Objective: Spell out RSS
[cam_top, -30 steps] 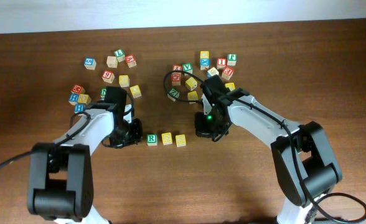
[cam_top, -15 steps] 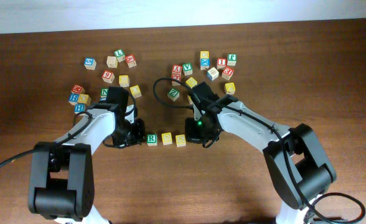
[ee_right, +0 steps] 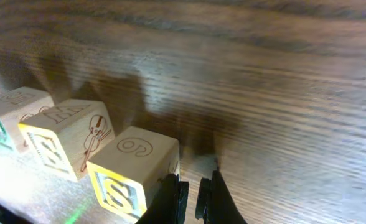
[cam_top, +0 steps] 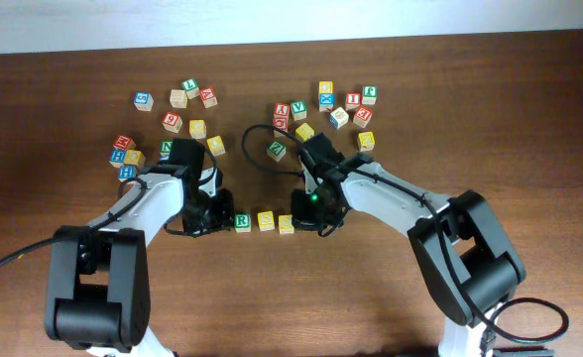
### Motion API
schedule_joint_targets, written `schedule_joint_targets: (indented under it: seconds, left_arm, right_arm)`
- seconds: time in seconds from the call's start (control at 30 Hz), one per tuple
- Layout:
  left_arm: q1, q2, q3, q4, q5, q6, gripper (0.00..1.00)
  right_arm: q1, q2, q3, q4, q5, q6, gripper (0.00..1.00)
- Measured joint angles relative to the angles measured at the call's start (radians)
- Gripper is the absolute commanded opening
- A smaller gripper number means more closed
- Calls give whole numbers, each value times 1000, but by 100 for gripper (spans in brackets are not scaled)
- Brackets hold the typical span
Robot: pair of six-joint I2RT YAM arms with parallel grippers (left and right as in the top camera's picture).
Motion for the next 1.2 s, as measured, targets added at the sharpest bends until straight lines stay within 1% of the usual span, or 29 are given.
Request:
schedule_joint_targets:
  seconds: [0.17,0.4,1.0,1.1,1.2]
  left_arm:
    - [-6,0,0,0,7,0,0]
    - [-60,0,0,1,14,0,0]
    - [-60,0,-1,24,2,0,0]
    - [-60,0,-1,26,2,0,0]
    - [-60,0,-1,27,2,0,0]
  right_arm:
    - [8,0,0,3,-7,7,4]
    - [8,0,0,16,-10,23,4]
    - [8,1,-2,60,-8,25,4]
    - [8,1,6,-3,26,21,4]
    - [8,4,61,-140,96,3,4]
